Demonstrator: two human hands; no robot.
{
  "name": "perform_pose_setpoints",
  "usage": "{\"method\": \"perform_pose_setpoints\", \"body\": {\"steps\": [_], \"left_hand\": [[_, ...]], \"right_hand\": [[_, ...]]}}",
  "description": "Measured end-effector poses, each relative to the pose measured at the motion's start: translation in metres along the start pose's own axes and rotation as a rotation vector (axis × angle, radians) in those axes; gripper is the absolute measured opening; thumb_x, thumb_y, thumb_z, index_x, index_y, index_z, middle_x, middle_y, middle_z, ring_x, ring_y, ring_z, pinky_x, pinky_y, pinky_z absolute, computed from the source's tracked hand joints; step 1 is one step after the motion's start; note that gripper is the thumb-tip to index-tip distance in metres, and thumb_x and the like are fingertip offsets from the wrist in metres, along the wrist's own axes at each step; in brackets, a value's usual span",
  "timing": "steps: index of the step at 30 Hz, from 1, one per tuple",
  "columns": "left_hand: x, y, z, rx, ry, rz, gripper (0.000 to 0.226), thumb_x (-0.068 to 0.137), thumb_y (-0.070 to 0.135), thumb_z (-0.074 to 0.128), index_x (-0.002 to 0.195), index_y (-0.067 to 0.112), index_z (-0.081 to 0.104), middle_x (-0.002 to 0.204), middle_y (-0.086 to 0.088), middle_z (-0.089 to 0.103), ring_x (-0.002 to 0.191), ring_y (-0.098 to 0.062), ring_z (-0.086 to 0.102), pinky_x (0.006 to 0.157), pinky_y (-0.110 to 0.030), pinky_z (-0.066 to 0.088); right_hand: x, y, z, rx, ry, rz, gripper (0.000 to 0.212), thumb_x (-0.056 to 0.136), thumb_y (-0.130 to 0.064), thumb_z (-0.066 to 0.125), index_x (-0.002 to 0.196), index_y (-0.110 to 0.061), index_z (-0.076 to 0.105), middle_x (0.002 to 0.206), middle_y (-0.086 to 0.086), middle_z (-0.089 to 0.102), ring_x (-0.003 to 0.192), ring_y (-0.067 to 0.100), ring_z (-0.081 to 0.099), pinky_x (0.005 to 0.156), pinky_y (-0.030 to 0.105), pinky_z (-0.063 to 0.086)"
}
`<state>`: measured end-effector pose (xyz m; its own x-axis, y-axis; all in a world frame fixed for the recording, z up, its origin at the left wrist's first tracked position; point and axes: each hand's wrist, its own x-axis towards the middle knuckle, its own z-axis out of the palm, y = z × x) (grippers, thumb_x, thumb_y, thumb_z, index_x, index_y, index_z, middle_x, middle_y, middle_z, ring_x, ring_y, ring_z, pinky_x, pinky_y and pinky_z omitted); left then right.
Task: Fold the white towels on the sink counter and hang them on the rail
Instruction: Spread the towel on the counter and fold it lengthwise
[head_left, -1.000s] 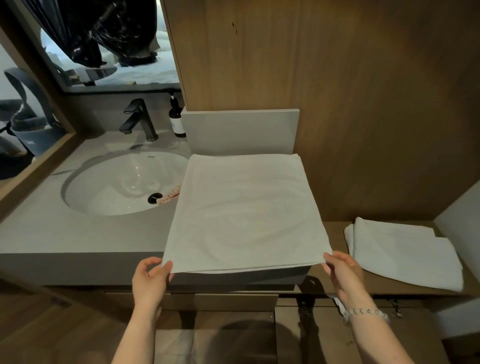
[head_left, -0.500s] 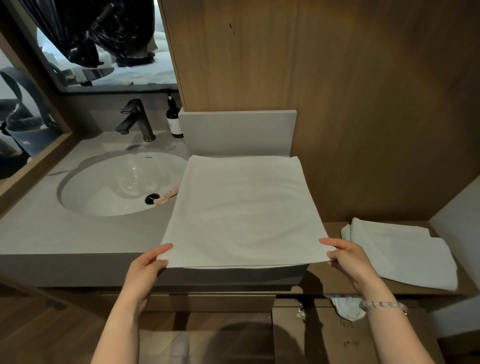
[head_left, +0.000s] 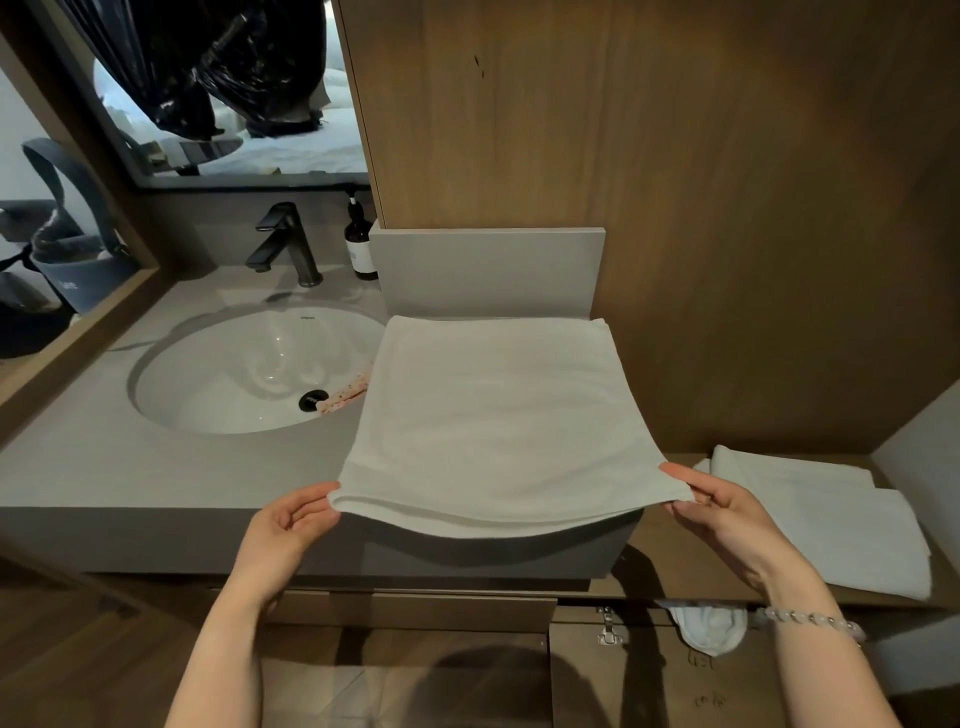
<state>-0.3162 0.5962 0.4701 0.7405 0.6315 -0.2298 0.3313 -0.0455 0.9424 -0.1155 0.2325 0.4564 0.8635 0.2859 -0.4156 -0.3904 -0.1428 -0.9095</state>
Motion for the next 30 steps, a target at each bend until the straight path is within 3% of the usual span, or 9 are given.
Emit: {"method": "perform_pose_setpoints", "body": {"steps": [6,10,12,17,20,24,27,30], "left_hand": [[0.011,0.003,0.002,0.049,0.043,0.047,0.017,0.087,0.007,0.061,0.101,0.014,0.066,0.092,-0.001,0.07,0.089,-0.012,0.064,0.075,-0.017,0.045],[0.02,0.003,-0.003,0.004,0.076,0.054,0.014,0.089,0.007,0.058,0.098,0.015,0.065,0.091,-0.006,0.07,0.087,-0.015,0.065,0.076,-0.02,0.047],[0.027,0.002,-0.007,-0.011,0.089,0.053,0.013,0.09,0.009,0.057,0.099,0.013,0.065,0.091,-0.009,0.07,0.087,-0.018,0.065,0.077,-0.022,0.047],[0.039,0.007,-0.007,0.03,0.087,0.11,0.013,0.091,0.013,0.056,0.1,0.013,0.066,0.087,-0.006,0.069,0.084,-0.016,0.063,0.077,-0.024,0.047],[0.051,0.009,-0.004,0.08,0.114,0.16,0.01,0.093,0.016,0.054,0.091,0.017,0.064,0.082,-0.005,0.066,0.08,-0.018,0.059,0.07,-0.022,0.044],[0.064,0.014,0.004,0.166,0.124,0.195,0.012,0.094,0.017,0.052,0.089,0.013,0.062,0.077,-0.004,0.061,0.073,-0.016,0.053,0.065,-0.021,0.041],[0.071,0.015,0.01,0.25,0.149,0.22,0.015,0.096,0.019,0.049,0.09,0.011,0.06,0.083,-0.005,0.06,0.076,-0.016,0.052,0.065,-0.027,0.039],[0.081,0.021,0.021,0.267,0.182,0.207,0.019,0.098,0.019,0.043,0.093,0.007,0.057,0.095,-0.006,0.056,0.089,-0.02,0.051,0.075,-0.03,0.037]], "right_hand": [[0.003,-0.006,0.0,0.027,-0.015,-0.037,0.04,0.087,0.008,0.055,0.116,-0.018,0.062,0.108,0.005,0.07,0.102,0.017,0.065,0.074,0.017,0.055],[0.003,-0.013,-0.003,0.007,-0.009,-0.08,0.039,0.083,0.008,0.06,0.116,-0.013,0.062,0.106,0.006,0.071,0.094,0.013,0.068,0.066,0.013,0.054],[0.006,-0.016,-0.002,-0.038,0.025,-0.118,0.034,0.082,0.005,0.063,0.11,-0.014,0.065,0.105,0.006,0.071,0.094,0.013,0.068,0.069,0.013,0.054],[0.015,-0.019,0.007,-0.087,0.13,-0.189,0.022,0.074,-0.021,0.073,0.095,-0.021,0.071,0.095,0.004,0.074,0.095,0.018,0.068,0.085,0.027,0.055],[0.017,-0.02,0.013,-0.129,0.209,-0.242,0.006,0.082,-0.018,0.068,0.085,-0.015,0.073,0.077,0.004,0.074,0.087,0.023,0.069,0.08,0.03,0.056],[0.021,-0.022,0.016,-0.27,0.297,-0.318,0.025,0.087,-0.025,0.065,0.07,-0.008,0.072,0.066,0.008,0.07,0.071,0.02,0.064,0.08,0.039,0.052],[0.028,-0.025,0.015,-0.28,0.334,-0.341,0.024,0.086,-0.026,0.066,0.07,-0.01,0.072,0.063,0.007,0.069,0.067,0.021,0.064,0.074,0.034,0.051],[0.041,-0.031,0.015,-0.335,0.37,-0.354,0.023,0.085,-0.027,0.067,0.07,-0.011,0.07,0.064,0.005,0.064,0.066,0.018,0.059,0.066,0.028,0.046]]}}
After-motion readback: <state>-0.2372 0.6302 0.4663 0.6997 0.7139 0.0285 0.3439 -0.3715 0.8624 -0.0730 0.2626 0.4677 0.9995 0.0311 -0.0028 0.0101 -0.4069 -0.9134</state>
